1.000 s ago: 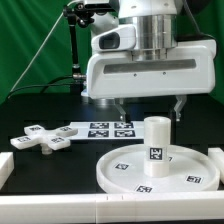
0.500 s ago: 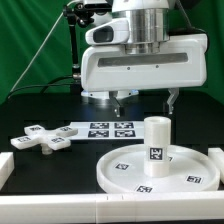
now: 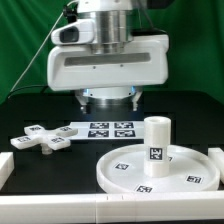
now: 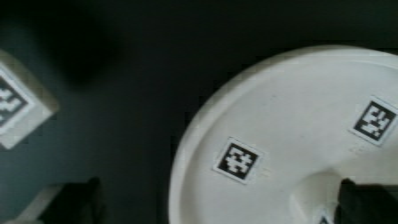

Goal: Assemble round table

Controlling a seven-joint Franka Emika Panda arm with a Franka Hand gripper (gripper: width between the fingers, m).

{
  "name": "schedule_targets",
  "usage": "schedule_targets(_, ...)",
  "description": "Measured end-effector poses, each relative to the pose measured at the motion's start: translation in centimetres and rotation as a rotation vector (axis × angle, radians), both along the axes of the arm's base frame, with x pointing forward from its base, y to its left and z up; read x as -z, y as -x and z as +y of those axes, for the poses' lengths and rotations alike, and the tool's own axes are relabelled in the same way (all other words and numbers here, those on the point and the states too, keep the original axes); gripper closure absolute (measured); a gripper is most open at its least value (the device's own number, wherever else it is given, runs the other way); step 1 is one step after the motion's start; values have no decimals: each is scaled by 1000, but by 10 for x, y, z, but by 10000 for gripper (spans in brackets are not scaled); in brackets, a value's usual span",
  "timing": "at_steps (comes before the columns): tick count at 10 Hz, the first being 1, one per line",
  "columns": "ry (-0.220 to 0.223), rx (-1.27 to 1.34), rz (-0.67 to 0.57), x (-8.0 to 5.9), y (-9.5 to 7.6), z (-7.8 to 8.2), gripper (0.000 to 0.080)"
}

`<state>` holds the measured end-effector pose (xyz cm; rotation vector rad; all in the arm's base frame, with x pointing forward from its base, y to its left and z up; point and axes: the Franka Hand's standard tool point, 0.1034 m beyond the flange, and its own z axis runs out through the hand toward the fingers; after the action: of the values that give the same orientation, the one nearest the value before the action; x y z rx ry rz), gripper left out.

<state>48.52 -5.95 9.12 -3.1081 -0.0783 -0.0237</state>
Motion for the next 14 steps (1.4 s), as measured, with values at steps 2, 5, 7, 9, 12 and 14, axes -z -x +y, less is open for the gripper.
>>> schedule_targets(2,1,13,1,0,1,-8,150)
schedule_targets(5,1,13,1,1,1,-8,150)
schedule_targets(7,18,46,-11,6,12,-36,150)
schedule_targets(9,35,88,2,9,20,-73,150)
schedule_targets(12,37,14,-7,7,21,-92,150)
schedule_targets(14,37,36,-6,8,20,-91,150)
